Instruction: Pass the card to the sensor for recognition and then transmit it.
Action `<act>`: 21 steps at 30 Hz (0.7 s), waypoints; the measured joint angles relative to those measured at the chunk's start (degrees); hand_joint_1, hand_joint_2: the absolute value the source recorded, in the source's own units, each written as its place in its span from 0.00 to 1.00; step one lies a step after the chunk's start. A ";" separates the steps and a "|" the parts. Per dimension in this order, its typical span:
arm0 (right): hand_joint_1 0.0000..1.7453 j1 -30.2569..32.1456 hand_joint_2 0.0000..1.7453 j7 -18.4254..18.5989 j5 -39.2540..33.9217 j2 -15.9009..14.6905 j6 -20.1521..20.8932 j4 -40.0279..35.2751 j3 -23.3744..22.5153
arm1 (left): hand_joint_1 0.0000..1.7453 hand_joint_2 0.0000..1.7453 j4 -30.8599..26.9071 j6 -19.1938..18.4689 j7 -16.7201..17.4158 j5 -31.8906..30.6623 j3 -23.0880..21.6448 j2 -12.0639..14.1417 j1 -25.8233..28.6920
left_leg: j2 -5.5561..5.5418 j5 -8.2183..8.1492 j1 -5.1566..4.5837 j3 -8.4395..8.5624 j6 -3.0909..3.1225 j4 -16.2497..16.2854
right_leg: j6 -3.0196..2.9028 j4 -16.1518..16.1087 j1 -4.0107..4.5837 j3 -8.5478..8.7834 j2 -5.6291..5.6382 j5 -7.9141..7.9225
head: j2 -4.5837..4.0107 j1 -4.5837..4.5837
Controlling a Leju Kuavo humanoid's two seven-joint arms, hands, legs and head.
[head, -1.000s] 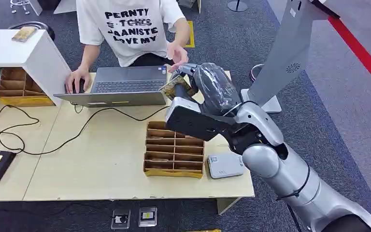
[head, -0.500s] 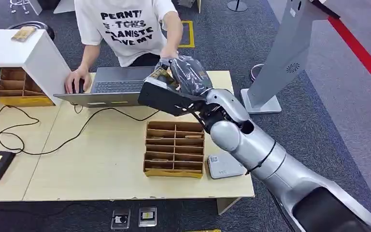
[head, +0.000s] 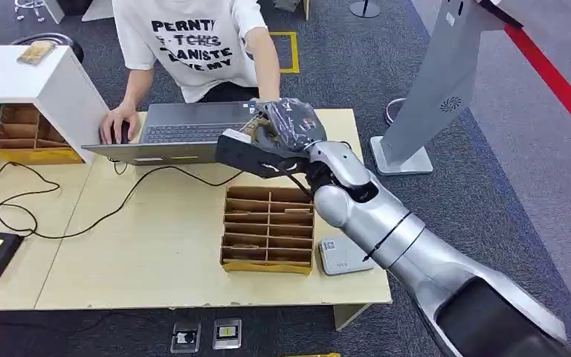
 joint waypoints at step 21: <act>0.00 0.72 1.00 4.04 2.30 -0.98 2.78 1.69 -0.02 | 0.36 1.00 0.00 0.24 0.37 1.27 -1.64 0.55 0.01 | 0.04 0.00 0.00 0.00 0.00 0.01 | 0.00 0.00 0.00 -0.04 0.04 0.00 | 0.00 0.00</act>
